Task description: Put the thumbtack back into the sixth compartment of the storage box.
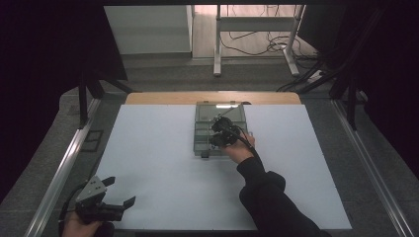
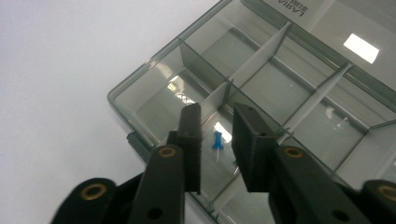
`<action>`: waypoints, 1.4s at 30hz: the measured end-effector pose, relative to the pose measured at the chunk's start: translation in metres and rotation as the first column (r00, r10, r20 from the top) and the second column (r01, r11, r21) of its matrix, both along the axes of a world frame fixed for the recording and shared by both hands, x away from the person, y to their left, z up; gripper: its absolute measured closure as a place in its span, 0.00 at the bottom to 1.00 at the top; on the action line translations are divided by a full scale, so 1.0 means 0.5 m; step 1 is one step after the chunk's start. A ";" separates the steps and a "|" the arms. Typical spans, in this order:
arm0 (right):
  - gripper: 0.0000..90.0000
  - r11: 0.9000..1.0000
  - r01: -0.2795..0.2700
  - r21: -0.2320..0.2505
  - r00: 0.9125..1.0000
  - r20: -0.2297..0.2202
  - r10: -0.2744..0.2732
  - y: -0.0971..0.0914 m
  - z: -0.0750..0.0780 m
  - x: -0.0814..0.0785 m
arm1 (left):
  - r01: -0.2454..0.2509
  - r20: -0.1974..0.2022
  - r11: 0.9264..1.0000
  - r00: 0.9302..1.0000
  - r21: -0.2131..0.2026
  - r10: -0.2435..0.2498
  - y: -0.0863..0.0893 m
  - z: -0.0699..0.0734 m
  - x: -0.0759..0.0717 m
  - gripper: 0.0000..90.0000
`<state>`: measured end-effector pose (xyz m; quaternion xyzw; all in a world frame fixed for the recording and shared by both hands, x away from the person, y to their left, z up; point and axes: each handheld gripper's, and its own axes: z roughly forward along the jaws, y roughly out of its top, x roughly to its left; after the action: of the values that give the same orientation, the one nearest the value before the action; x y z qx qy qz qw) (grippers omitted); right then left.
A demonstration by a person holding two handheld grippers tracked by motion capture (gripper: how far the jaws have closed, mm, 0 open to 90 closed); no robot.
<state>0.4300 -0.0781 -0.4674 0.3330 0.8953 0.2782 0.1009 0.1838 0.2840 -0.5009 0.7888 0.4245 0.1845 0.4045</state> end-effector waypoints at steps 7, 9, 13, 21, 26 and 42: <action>0.62 1.000 -0.020 0.011 1.000 0.012 0.019 -0.010 0.016 -0.019 | 0.000 0.000 1.000 1.000 0.002 0.000 -0.001 0.000 0.000 0.01; 0.58 0.999 -0.027 0.022 0.999 0.017 0.027 -0.014 0.020 -0.027 | 0.000 0.000 1.000 1.000 0.002 0.000 -0.001 0.000 0.000 0.01; 0.52 0.998 -0.043 0.036 0.999 0.034 0.041 -0.021 0.025 -0.044 | 0.000 -0.001 1.000 1.000 0.002 0.000 -0.001 0.000 0.000 0.01; 0.43 0.997 -0.060 0.049 0.997 0.048 0.058 -0.039 0.025 -0.075 | -0.002 -0.001 1.000 1.000 0.001 0.002 -0.001 0.000 0.000 0.01; 0.37 0.996 -0.063 0.061 0.997 0.053 0.060 -0.049 0.023 -0.094 | -0.001 -0.002 1.000 1.000 0.002 0.001 -0.001 0.000 0.000 0.01; 0.16 0.995 -0.063 0.078 0.998 0.034 0.060 -0.089 0.014 -0.134 | 0.002 0.000 1.000 1.000 0.006 -0.002 -0.001 0.001 0.000 0.01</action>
<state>0.3631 -0.1224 -0.4603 0.3046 0.8917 0.3217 0.0932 0.1836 0.2833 -0.5006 0.7902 0.4233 0.1855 0.4025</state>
